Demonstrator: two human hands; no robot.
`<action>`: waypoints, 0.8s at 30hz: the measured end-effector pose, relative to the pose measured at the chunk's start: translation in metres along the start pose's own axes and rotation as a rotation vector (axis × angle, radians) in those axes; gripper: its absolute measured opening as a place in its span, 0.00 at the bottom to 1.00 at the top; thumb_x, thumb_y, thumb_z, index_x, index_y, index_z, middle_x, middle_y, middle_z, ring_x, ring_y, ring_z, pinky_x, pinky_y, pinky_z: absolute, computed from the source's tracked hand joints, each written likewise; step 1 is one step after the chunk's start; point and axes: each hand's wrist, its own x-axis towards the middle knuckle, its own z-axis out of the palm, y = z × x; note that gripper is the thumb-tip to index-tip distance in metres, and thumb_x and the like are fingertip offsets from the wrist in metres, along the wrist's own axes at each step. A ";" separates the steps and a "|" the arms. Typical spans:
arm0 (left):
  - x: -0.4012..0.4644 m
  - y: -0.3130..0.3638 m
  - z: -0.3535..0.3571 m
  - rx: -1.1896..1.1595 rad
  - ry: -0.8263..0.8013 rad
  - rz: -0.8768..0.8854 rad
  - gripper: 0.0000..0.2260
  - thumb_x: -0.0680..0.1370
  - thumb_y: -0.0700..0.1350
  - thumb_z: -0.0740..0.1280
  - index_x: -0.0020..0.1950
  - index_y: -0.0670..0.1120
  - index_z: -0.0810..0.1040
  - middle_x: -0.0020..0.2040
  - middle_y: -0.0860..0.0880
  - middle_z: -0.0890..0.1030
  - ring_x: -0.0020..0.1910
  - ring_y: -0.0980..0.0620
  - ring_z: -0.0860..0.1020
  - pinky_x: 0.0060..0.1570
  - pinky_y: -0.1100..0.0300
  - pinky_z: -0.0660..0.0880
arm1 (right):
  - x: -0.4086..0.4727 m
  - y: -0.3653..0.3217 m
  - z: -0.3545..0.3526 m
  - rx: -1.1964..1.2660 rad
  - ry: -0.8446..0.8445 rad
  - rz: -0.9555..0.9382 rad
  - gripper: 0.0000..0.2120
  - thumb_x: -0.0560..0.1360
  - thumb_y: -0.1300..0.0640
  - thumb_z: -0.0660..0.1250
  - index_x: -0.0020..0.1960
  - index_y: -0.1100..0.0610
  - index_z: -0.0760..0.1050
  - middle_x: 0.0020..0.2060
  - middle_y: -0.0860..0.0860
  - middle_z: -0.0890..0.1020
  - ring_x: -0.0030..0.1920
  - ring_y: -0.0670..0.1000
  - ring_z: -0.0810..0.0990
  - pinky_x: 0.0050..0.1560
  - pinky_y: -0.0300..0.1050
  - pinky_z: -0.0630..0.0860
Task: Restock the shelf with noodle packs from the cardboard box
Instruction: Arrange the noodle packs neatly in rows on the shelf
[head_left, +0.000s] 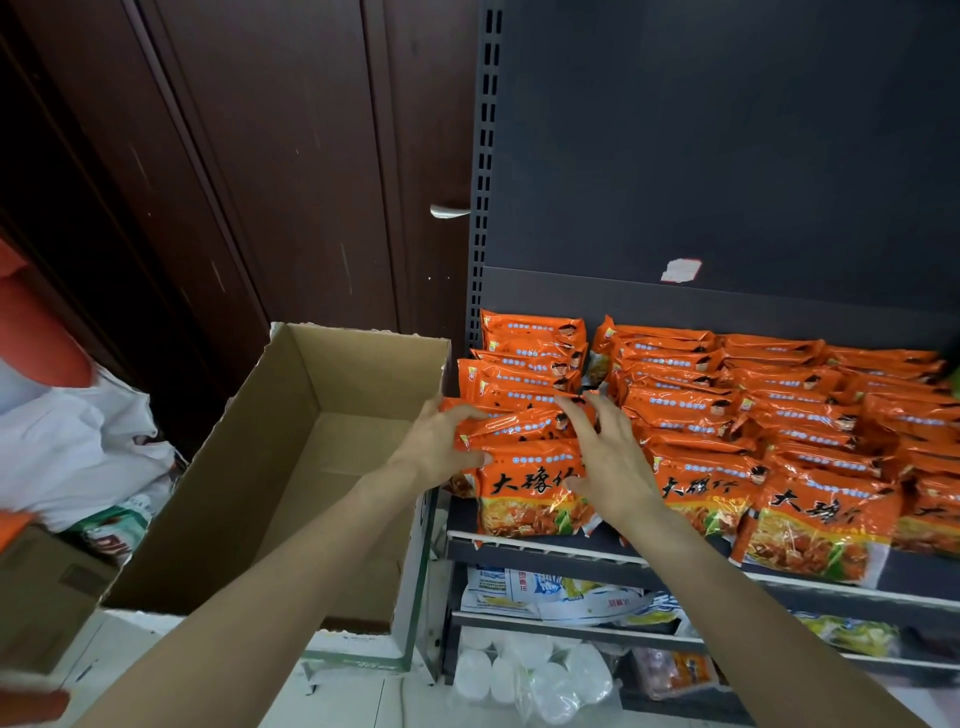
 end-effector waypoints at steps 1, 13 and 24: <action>0.000 0.000 0.000 -0.017 -0.004 0.004 0.25 0.71 0.46 0.73 0.67 0.55 0.70 0.74 0.43 0.57 0.72 0.42 0.62 0.68 0.45 0.67 | 0.002 0.000 0.001 -0.043 -0.001 -0.028 0.46 0.69 0.56 0.74 0.76 0.50 0.48 0.75 0.52 0.50 0.76 0.54 0.48 0.75 0.51 0.56; 0.005 0.001 0.012 -0.238 -0.045 0.013 0.34 0.72 0.41 0.73 0.73 0.47 0.58 0.67 0.49 0.72 0.66 0.49 0.72 0.61 0.55 0.70 | 0.004 -0.007 0.010 -0.340 -0.056 -0.154 0.44 0.70 0.48 0.72 0.76 0.52 0.48 0.67 0.51 0.65 0.70 0.52 0.61 0.75 0.53 0.38; 0.021 0.001 0.013 -0.372 -0.038 0.028 0.34 0.71 0.40 0.74 0.72 0.49 0.61 0.58 0.50 0.73 0.60 0.48 0.74 0.62 0.49 0.73 | 0.012 -0.007 0.020 -0.413 0.081 -0.036 0.39 0.64 0.52 0.77 0.71 0.52 0.64 0.59 0.55 0.73 0.58 0.54 0.73 0.62 0.52 0.66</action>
